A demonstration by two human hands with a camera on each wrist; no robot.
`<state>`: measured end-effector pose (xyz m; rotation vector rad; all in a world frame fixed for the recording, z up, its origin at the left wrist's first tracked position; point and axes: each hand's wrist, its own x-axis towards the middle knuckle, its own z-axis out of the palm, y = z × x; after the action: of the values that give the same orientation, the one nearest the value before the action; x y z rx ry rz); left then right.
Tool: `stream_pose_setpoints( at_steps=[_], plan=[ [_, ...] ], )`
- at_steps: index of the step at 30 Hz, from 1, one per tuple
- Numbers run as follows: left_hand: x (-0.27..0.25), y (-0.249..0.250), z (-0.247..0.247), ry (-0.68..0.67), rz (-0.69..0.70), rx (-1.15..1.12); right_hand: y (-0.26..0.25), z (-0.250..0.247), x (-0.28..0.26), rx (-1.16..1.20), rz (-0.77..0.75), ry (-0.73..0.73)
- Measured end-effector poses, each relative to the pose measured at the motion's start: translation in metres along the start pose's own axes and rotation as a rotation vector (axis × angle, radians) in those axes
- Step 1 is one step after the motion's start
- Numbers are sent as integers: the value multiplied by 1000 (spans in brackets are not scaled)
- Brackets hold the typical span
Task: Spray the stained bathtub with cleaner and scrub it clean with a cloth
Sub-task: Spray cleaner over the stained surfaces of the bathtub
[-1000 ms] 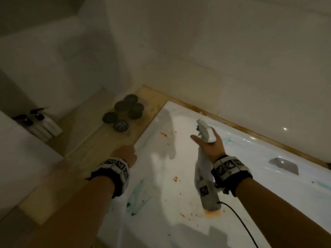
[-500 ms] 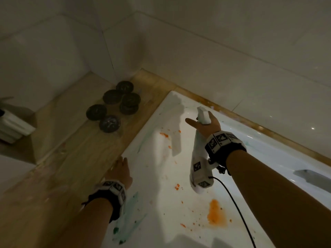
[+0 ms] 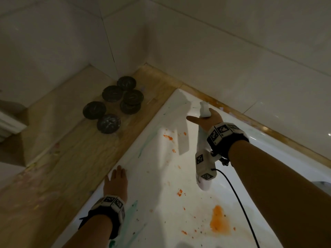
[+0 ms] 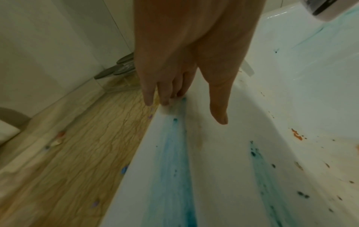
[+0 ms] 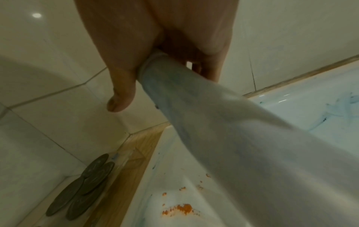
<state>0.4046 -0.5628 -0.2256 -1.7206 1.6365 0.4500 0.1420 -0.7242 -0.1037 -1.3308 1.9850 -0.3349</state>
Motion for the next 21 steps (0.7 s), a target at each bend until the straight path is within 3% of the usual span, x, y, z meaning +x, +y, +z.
stream_pose_setpoints(
  at_steps=[3,10,15,19,21],
  plan=[
    [1,-3,-3,-56,30,31,-2,2,2,-38,-28,-62],
    [5,-12,-17,-199,100,72,-7,8,1,-59,6,-35],
    [5,-19,-18,-65,132,-121,-6,12,3,-40,-16,-6],
    [9,-20,-22,-238,133,47,-6,15,2,-88,17,-33],
    [10,-20,-24,-273,131,27,-6,16,2,-94,-3,-71]
  ],
)
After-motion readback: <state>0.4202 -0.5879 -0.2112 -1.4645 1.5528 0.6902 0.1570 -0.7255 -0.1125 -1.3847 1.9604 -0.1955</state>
